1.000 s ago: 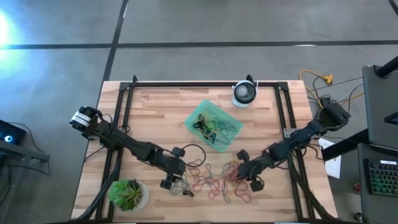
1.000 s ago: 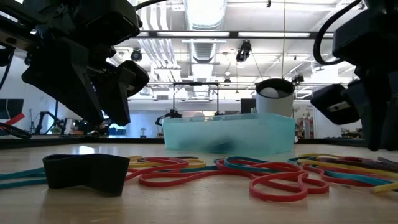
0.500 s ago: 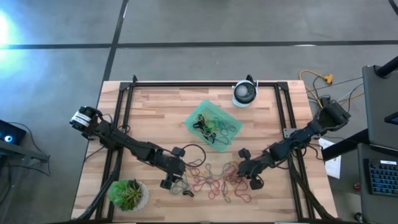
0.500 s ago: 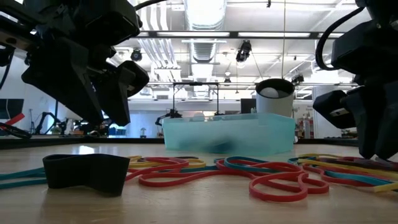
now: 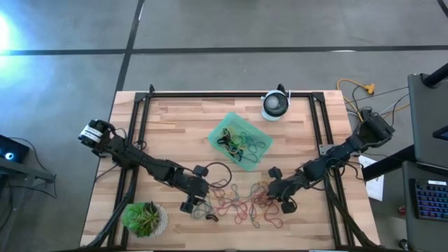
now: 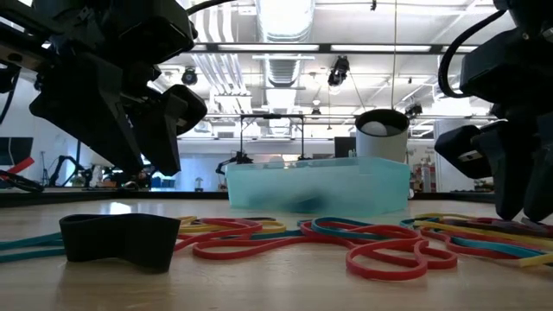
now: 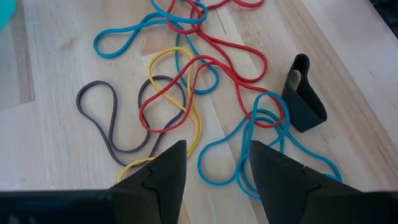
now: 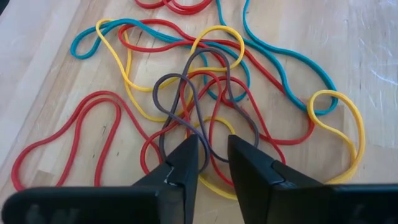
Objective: Pick and place rubber bands into bin
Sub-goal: Put the violet rubber band into the blue bin
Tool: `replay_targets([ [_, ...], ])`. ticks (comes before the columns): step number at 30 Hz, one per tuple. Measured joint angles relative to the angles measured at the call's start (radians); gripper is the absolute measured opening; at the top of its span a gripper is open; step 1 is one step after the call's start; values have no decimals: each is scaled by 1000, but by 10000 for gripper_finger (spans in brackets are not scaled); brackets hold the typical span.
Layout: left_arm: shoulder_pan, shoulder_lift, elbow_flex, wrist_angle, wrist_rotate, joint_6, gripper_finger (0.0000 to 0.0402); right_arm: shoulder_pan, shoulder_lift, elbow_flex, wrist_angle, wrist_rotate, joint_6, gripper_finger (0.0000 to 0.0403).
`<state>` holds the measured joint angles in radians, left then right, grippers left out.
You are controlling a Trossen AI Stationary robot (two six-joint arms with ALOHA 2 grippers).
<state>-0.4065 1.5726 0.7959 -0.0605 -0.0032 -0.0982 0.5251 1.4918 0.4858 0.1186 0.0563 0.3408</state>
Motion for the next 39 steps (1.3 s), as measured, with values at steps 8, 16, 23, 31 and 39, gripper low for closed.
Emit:
replay_targets([
  [8, 0, 0, 0, 0, 0, 0, 160, 0, 12, -4, 5, 0, 0, 65],
  [16, 0, 0, 0, 0, 0, 0, 160, 0, 105, 10, 62, 4, 0, 59],
  [23, 0, 0, 0, 0, 0, 0, 160, 0, 45, 8, 21, -4, -47, 22],
  [31, 0, 0, 0, 0, 0, 0, 160, 1, -72, 9, -54, 4, -62, 9],
  [39, 0, 0, 0, 0, 0, 0, 160, 1, -198, 12, -89, 40, -146, 9],
])
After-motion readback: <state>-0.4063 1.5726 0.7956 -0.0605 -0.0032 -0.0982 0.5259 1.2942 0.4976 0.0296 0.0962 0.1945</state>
